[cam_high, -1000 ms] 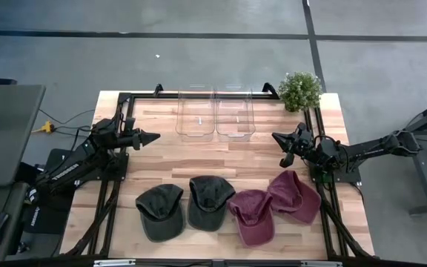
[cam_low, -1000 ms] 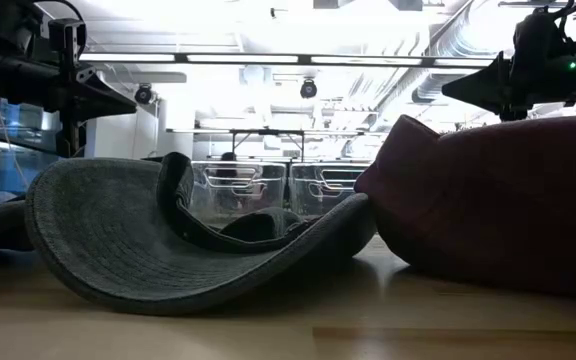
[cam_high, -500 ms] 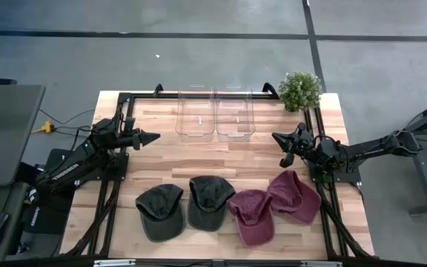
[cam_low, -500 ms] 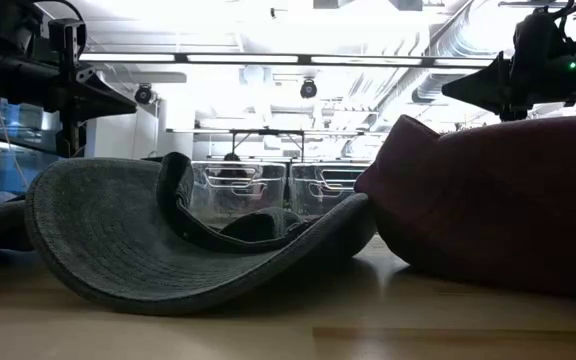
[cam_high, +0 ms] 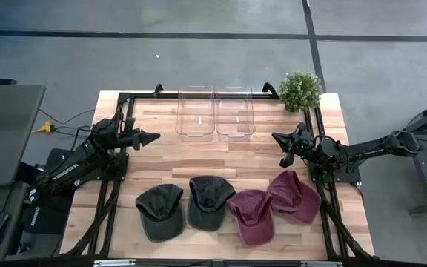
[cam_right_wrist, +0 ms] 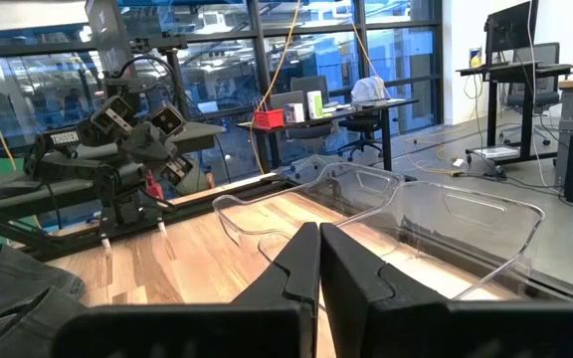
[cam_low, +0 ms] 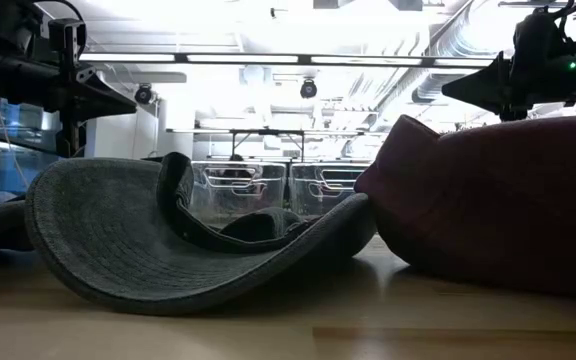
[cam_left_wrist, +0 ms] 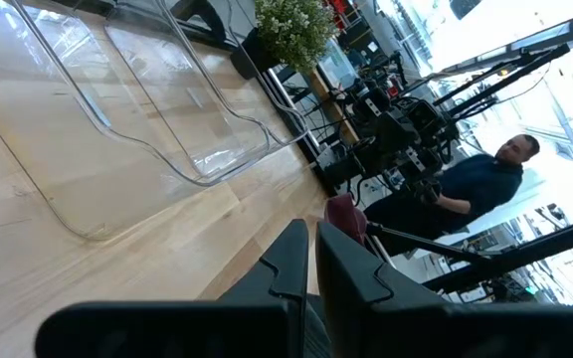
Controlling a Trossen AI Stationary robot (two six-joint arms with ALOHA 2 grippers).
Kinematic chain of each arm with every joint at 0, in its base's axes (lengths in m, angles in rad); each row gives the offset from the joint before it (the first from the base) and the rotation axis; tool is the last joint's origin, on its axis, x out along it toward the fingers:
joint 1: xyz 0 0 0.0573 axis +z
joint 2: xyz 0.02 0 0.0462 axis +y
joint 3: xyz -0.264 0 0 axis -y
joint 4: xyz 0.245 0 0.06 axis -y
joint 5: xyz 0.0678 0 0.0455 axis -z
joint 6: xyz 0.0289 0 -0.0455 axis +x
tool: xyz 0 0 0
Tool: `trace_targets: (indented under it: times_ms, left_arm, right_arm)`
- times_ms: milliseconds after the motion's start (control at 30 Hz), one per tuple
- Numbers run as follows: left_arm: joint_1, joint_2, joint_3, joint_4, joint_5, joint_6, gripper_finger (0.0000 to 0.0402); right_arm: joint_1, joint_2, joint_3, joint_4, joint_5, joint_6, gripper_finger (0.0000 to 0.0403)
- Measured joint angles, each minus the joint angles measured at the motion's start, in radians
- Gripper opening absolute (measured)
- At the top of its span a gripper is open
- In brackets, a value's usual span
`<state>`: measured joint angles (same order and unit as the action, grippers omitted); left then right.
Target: Pick & Place hat
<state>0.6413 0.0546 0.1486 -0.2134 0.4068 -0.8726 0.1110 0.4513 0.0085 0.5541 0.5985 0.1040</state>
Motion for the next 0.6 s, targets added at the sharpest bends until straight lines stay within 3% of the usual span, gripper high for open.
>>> trace_targets:
  times_ms: [600]
  left_arm:
    - [0.000, 0.000, 0.000, 0.004, -0.006, 0.000, 0.0018]
  right_arm:
    - [0.000, 0.000, 0.000, 0.000, 0.000, 0.000, 0.0007]
